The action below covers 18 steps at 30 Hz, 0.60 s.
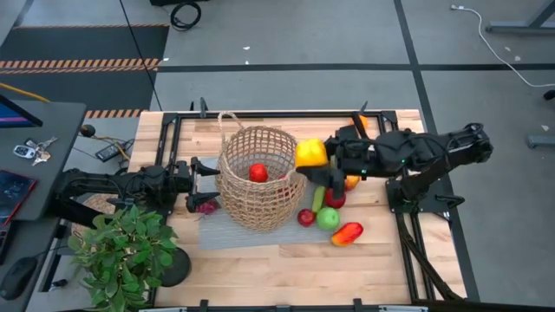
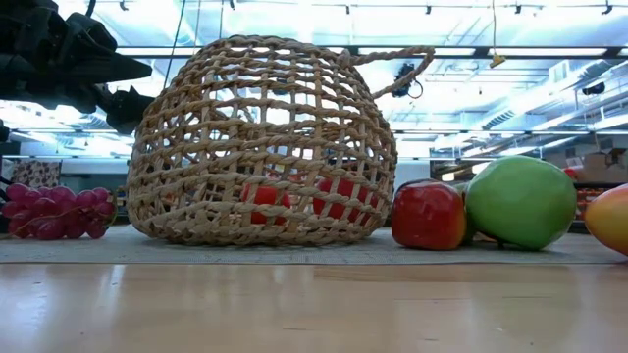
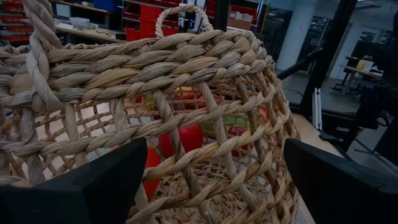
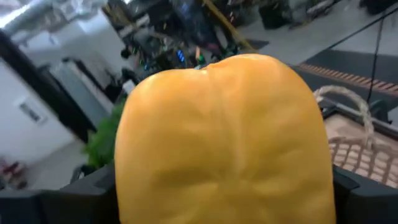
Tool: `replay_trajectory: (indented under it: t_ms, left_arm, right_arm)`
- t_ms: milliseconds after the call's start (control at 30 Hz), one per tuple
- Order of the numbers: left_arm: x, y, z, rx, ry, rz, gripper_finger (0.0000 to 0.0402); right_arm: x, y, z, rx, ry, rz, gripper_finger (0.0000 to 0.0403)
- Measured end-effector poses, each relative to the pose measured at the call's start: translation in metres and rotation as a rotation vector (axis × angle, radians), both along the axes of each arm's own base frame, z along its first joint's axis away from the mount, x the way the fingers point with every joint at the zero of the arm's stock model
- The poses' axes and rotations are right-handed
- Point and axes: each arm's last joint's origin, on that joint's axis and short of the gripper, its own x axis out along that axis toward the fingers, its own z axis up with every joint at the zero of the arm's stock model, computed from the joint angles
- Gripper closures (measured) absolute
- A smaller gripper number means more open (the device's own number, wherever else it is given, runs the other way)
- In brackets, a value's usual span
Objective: Build produce basket
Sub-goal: Put the yellow bell pepper into the brown basket
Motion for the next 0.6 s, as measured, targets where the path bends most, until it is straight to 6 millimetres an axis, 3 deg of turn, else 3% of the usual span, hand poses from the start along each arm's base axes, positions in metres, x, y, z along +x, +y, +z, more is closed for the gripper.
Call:
replay_trajectory:
  t_ms: [300,600]
  left_arm:
    - [0.000,0.000,0.000,0.000,0.000,0.000,0.0015]
    - [0.000,0.000,0.000,0.000,0.000,0.000,0.0015]
  right_arm:
    - [0.036,-0.012,-0.003,-0.113,-0.101,-0.130,0.0092]
    - [0.079,-0.030,-0.028,-0.547,0.032,-0.192,0.0091]
